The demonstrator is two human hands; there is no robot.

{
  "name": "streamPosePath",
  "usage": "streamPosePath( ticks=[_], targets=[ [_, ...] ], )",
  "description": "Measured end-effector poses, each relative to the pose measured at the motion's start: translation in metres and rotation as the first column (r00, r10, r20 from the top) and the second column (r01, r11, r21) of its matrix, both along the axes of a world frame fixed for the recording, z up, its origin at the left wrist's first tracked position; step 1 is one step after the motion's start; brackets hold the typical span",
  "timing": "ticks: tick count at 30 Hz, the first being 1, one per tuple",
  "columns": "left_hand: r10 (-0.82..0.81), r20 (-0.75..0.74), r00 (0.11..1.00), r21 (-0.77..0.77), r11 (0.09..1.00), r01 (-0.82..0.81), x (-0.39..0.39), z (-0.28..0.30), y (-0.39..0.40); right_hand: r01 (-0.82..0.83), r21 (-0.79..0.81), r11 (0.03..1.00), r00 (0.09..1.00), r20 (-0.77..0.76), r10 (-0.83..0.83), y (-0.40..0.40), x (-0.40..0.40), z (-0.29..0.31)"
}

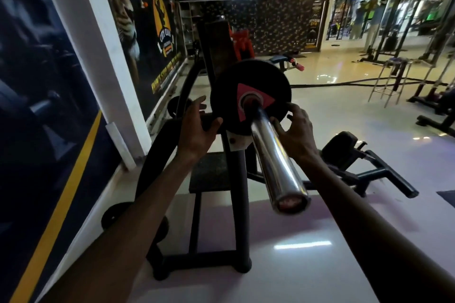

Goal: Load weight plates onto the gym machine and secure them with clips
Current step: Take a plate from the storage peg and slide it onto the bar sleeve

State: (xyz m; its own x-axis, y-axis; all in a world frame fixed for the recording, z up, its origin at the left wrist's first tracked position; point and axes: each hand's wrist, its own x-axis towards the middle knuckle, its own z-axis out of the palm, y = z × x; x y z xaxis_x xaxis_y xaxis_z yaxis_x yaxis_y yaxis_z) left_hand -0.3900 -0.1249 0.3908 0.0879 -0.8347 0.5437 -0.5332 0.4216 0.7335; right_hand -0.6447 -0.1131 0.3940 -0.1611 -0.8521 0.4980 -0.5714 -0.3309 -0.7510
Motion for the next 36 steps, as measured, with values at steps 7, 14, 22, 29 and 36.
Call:
streamPosePath(
  ticks=[7,14,22,29,36],
  targets=[
    [0.116,0.091,0.989,0.156,0.979,-0.129,0.067,-0.095,0.152,-0.231,0.197,0.953,0.96,-0.116,0.256,0.107,0.059,-0.097],
    [0.268,0.199,0.943,0.36,0.875,-0.324,0.172,-0.177,0.261,-0.412,0.231,0.881,0.879,-0.155,0.452,0.176,0.172,-0.165],
    [0.227,0.371,0.9,0.459,0.798,-0.39,0.32,-0.257,0.312,-0.419,0.431,0.799,0.825,-0.186,0.533,0.196,0.308,-0.239],
    [0.097,0.447,0.889,0.518,0.782,-0.346,0.396,-0.306,0.274,-0.33,0.544,0.771,0.869,-0.143,0.473,0.172,0.393,-0.3],
    [-0.009,0.46,0.888,0.578,0.762,-0.292,0.43,-0.359,0.171,-0.254,0.589,0.767,0.89,-0.168,0.424,0.097,0.44,-0.365]
  ],
)
